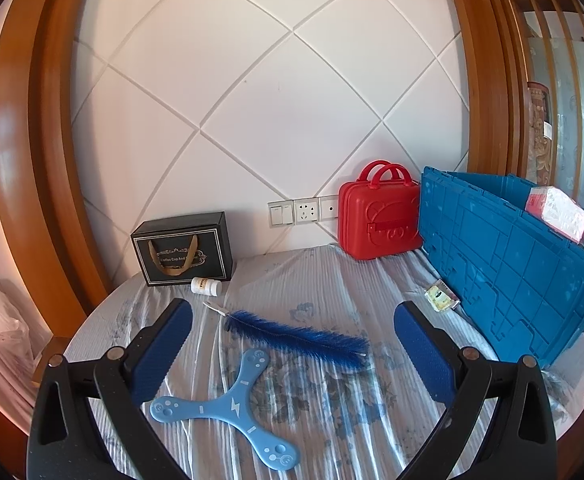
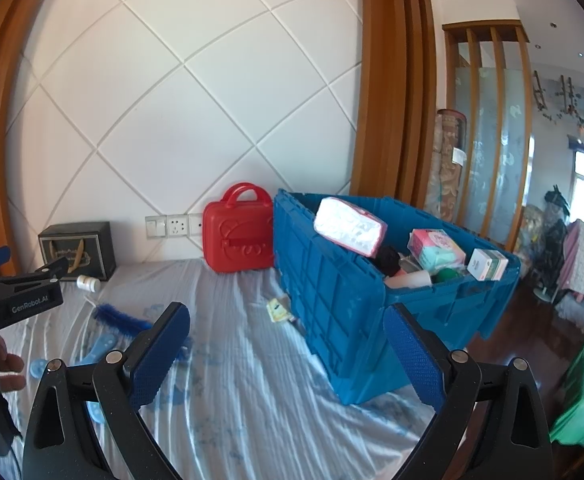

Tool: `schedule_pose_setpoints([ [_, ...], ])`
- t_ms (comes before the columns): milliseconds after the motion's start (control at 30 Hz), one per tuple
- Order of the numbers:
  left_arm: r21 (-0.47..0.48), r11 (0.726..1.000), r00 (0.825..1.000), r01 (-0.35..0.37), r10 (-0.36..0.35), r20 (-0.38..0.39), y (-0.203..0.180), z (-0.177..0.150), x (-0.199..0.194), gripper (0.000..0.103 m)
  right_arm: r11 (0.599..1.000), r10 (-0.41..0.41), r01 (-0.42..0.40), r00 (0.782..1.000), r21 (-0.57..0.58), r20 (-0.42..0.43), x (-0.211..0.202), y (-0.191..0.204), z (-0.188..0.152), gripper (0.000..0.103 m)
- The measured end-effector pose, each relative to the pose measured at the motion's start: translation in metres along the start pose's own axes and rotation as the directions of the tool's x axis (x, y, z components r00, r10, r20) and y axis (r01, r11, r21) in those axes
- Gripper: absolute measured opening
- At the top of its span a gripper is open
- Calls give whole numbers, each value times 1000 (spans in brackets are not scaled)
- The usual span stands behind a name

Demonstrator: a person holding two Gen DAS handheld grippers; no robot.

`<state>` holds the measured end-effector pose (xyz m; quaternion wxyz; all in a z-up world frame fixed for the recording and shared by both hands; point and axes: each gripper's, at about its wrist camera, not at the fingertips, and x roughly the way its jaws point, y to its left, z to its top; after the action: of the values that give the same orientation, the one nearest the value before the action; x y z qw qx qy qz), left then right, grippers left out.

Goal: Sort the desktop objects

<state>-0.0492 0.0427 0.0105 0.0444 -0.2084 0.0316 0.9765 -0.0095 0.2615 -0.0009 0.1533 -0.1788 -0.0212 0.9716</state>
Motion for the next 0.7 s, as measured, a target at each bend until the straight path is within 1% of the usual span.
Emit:
schedule_pose_setpoints([
  [700, 3, 1000, 1000, -5, 5, -8, 0, -1, 1, 102, 1000, 7, -7, 1000, 7, 3, 1, -1, -4, 101],
])
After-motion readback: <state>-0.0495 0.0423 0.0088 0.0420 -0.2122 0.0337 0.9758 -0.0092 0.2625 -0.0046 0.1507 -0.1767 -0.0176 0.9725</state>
